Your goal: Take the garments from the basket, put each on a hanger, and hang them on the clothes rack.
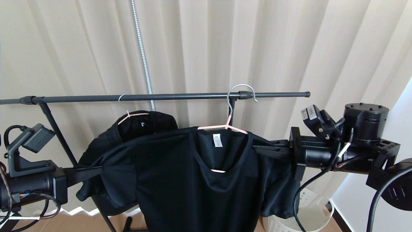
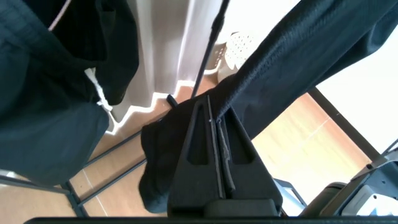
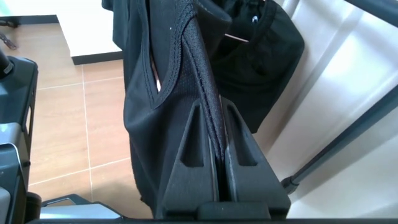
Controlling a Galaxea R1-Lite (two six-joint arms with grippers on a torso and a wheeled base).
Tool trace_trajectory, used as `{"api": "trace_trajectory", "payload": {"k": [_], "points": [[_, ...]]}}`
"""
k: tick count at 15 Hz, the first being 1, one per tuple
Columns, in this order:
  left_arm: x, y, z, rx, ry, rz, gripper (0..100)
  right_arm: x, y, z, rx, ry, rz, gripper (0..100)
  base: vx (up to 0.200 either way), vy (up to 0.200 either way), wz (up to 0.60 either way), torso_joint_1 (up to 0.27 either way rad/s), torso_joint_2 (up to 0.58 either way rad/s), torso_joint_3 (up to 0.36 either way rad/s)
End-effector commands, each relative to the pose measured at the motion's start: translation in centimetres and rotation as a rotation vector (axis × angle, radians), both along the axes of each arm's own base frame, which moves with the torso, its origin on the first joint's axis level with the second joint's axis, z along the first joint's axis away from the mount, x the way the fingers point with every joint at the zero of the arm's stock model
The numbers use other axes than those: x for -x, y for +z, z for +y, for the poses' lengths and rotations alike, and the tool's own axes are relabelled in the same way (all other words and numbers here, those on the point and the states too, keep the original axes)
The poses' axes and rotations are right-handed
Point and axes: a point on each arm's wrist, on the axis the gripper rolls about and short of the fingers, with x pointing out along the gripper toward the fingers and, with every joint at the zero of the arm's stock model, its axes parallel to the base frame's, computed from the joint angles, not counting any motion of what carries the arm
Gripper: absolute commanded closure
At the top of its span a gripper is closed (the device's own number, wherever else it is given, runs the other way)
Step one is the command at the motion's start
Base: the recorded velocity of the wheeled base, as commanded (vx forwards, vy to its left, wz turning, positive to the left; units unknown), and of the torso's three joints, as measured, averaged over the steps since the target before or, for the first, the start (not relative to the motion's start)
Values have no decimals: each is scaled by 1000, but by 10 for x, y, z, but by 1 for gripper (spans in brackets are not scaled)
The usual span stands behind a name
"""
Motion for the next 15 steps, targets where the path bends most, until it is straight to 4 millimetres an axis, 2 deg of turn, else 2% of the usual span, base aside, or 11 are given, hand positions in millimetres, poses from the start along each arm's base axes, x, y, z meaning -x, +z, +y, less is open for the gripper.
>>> {"api": "trace_trajectory", "payload": {"k": [1,9,15], "points": [[1,0,3,-1,16,-3,100,-1,0,-3,-4,5,3,100,0,0,0,0,0,0],[1,0,4,7,16,1,100,-2,1,-7,-14,20,2,100,0,0,0,0,0,0],[5,-4,13,37,33,11,100,-3,2,-11,-19,23,1,100,0,0,0,0,0,0]]}}
